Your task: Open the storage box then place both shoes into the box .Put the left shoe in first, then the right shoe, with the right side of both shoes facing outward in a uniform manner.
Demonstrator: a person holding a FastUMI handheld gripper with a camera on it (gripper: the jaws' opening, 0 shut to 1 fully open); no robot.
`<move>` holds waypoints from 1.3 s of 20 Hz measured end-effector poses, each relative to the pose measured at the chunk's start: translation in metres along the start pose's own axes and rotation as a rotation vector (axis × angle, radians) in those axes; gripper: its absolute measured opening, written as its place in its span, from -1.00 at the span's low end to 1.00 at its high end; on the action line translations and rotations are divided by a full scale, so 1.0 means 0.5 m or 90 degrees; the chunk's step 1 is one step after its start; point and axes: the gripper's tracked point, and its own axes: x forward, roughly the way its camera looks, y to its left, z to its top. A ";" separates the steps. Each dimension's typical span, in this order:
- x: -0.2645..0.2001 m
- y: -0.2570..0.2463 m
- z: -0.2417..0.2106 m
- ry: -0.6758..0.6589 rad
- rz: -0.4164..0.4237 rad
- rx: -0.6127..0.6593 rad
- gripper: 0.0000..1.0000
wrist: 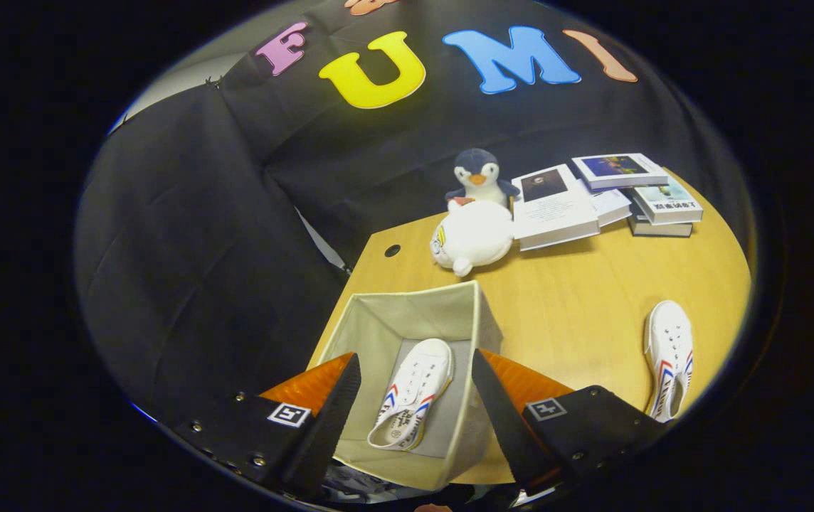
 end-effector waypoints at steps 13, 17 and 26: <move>-0.123 -0.358 0.041 -0.032 -0.172 -0.005 0.89; -0.137 -0.459 0.026 -0.019 -0.215 0.002 0.89; -0.130 -0.607 -0.040 0.046 -0.263 0.004 0.90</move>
